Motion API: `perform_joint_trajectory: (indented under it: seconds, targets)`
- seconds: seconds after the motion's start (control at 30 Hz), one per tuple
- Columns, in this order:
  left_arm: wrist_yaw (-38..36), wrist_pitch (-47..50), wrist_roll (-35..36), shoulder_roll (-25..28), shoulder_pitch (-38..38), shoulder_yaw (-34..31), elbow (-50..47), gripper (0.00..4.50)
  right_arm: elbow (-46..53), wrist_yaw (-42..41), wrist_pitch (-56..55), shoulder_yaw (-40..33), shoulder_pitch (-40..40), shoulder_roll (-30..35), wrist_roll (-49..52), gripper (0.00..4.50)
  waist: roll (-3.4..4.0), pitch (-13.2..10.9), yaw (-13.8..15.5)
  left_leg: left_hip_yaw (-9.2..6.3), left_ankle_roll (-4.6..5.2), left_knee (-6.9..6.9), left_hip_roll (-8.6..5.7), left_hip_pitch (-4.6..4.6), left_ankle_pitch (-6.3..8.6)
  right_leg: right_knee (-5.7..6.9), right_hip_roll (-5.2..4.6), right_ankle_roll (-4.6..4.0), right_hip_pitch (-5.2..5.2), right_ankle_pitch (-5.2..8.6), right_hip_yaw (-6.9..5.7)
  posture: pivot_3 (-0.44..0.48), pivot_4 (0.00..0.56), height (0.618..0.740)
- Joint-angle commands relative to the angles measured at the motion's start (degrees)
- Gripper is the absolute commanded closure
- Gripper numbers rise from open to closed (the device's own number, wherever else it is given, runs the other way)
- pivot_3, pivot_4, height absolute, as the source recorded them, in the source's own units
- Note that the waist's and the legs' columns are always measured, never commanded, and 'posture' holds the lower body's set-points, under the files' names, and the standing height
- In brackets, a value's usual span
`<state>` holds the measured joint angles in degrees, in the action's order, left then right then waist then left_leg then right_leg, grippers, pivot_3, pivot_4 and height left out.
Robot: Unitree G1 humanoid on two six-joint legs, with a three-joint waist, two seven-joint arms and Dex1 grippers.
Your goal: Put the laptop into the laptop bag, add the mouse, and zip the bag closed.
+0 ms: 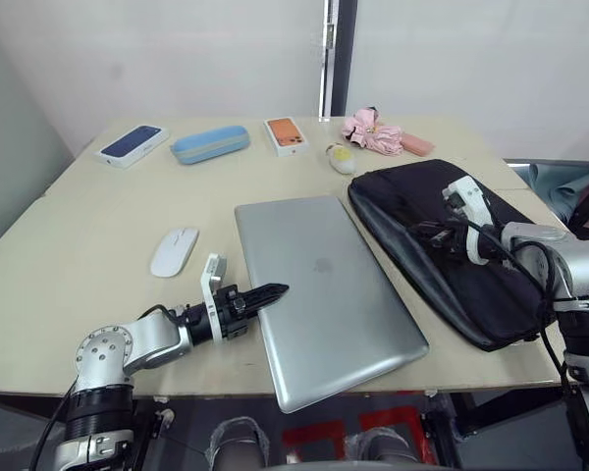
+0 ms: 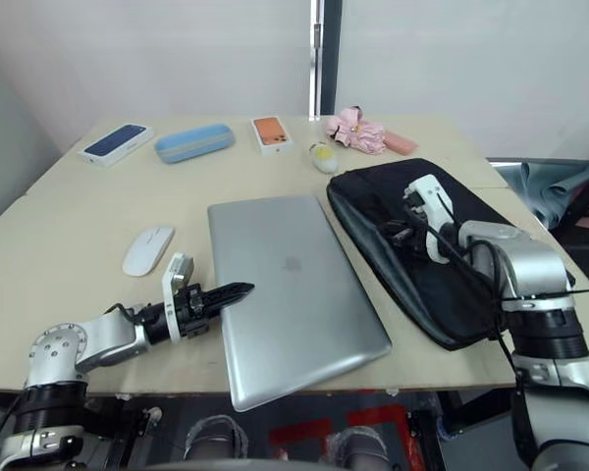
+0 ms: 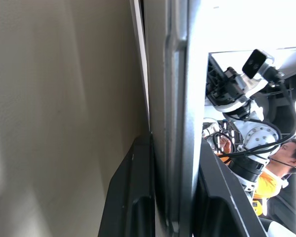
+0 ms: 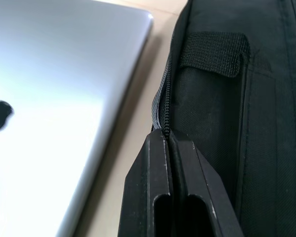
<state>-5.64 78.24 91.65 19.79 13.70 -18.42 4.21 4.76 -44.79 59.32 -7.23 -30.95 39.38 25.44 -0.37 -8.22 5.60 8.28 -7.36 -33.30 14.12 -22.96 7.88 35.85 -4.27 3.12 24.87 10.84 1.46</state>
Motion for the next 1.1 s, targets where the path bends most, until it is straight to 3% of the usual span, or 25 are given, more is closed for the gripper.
perform_joint_trajectory:
  seconds: [0.03,0.33,0.63,1.1]
  targets:
    - [-2.8,-1.8,3.8,-0.4,3.6,0.6,-0.8,4.18,4.2,1.7,1.1,-0.9,-1.3,-0.7,2.0,4.47,0.00,0.0,0.1,0.00,0.00,-0.01,0.00,0.00,0.00,0.00,0.00,0.00,-0.01,0.00,0.00,0.000,0.150,0.740]
    - [-4.5,-3.6,0.1,-2.9,7.7,4.1,3.4,4.18,7.0,7.0,3.6,-1.1,-1.5,-4.8,4.0,4.47,0.00,0.0,0.1,0.01,-0.12,-0.02,-0.01,-0.03,-0.07,0.00,-0.01,0.07,0.01,-0.04,0.01,0.000,0.150,0.740]
    - [-9.3,-5.7,-8.6,-7.9,16.2,6.2,10.9,4.18,10.2,10.0,6.9,-0.6,-1.8,-7.5,6.3,4.47,0.00,0.0,0.2,0.00,-0.10,-0.11,-0.03,-0.03,-0.10,0.02,-0.03,0.22,-0.02,-0.14,0.05,0.000,0.150,0.740]
    - [-10.9,-6.4,-12.6,-12.5,19.4,1.9,14.6,4.18,9.7,11.6,6.9,-1.3,-1.0,-5.8,6.9,4.47,0.00,0.0,0.2,-0.01,-0.18,-0.09,-0.04,-0.09,-0.15,-0.01,-0.03,0.23,0.00,-0.15,0.04,0.000,0.150,0.740]
